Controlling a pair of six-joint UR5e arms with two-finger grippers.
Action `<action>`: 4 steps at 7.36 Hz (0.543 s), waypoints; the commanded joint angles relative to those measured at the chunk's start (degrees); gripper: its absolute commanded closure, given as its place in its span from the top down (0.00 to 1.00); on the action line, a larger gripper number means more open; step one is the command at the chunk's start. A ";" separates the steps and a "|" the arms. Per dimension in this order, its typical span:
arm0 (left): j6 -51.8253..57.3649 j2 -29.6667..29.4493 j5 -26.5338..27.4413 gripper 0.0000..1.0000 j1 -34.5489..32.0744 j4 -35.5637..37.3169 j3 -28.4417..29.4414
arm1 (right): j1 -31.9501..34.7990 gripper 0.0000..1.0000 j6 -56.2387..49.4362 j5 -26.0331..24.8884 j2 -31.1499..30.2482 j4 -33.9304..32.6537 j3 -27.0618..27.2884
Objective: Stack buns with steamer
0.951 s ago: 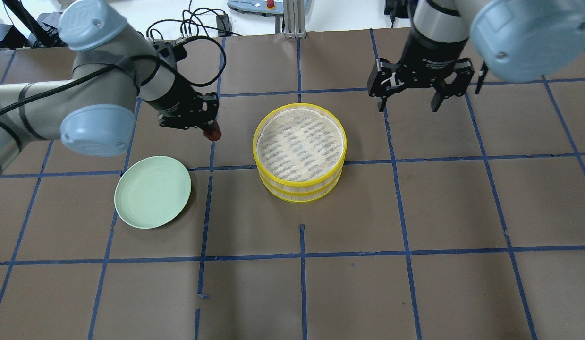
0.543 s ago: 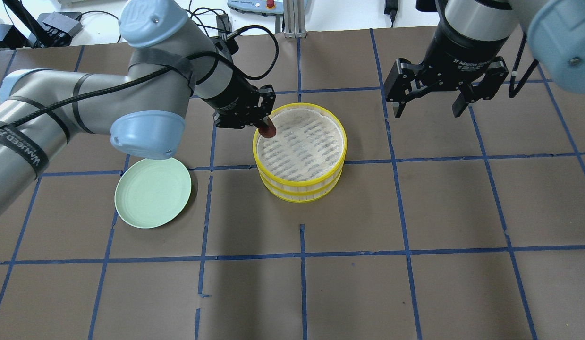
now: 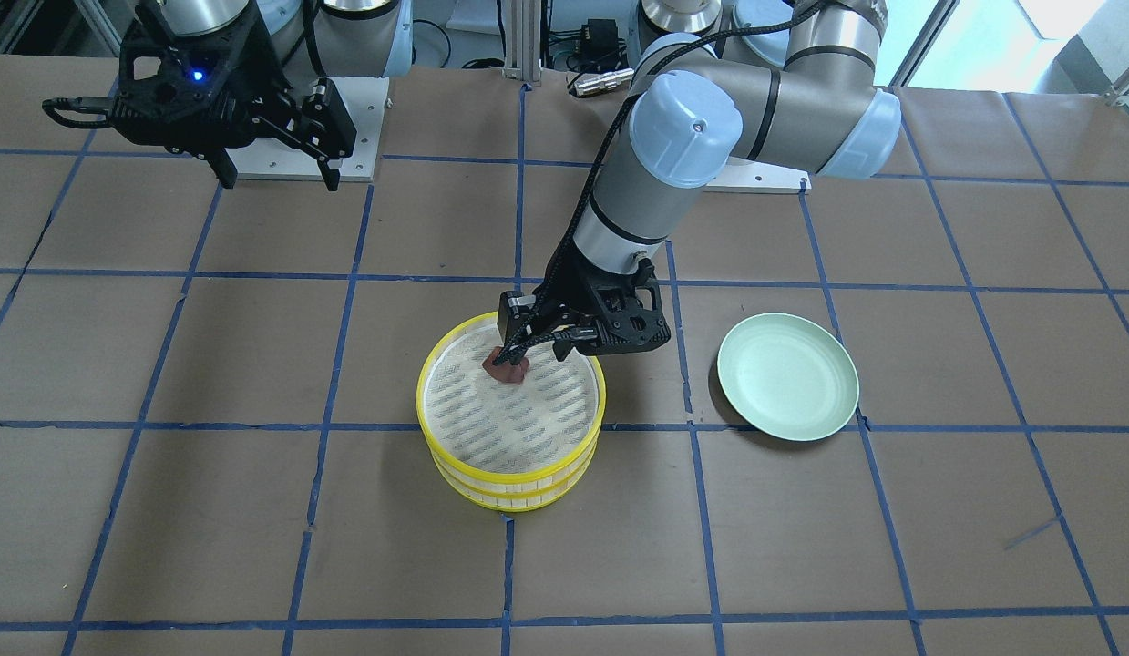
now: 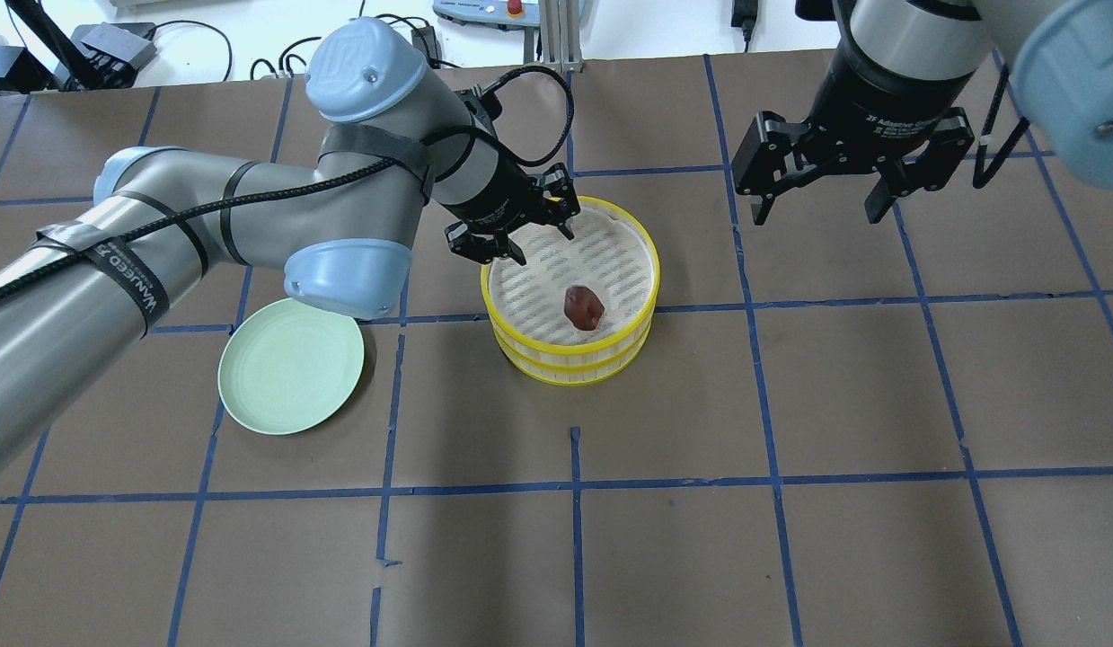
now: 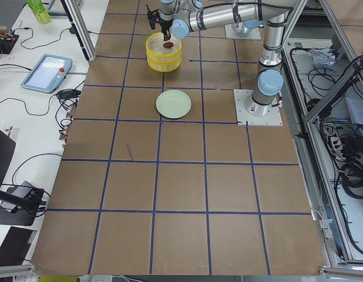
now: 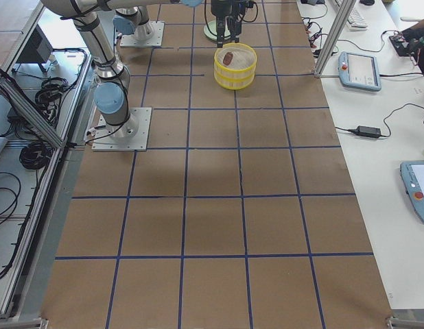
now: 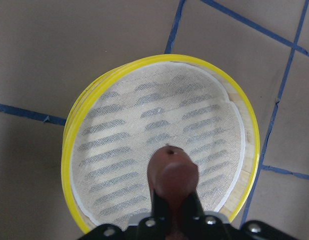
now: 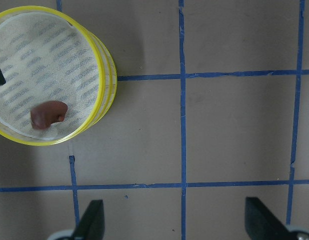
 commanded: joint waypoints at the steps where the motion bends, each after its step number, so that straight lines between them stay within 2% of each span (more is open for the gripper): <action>1: 1.49 0.05 0.49 1.00 -0.05 0.09 0.39 | 0.02 1.00 -0.06 -0.01 -0.01 -0.13 0.08; 2: 10.03 0.92 1.28 1.00 0.82 -0.17 1.09 | 0.02 1.00 -0.06 0.17 -0.01 -0.04 0.00; 3: 22.04 1.97 4.51 1.00 4.31 -3.04 1.10 | 0.02 1.00 0.03 0.17 -0.10 -0.04 0.00; 4: 31.03 3.64 6.80 1.00 8.60 -9.34 1.45 | 0.02 1.00 0.03 0.17 -0.10 -0.13 0.08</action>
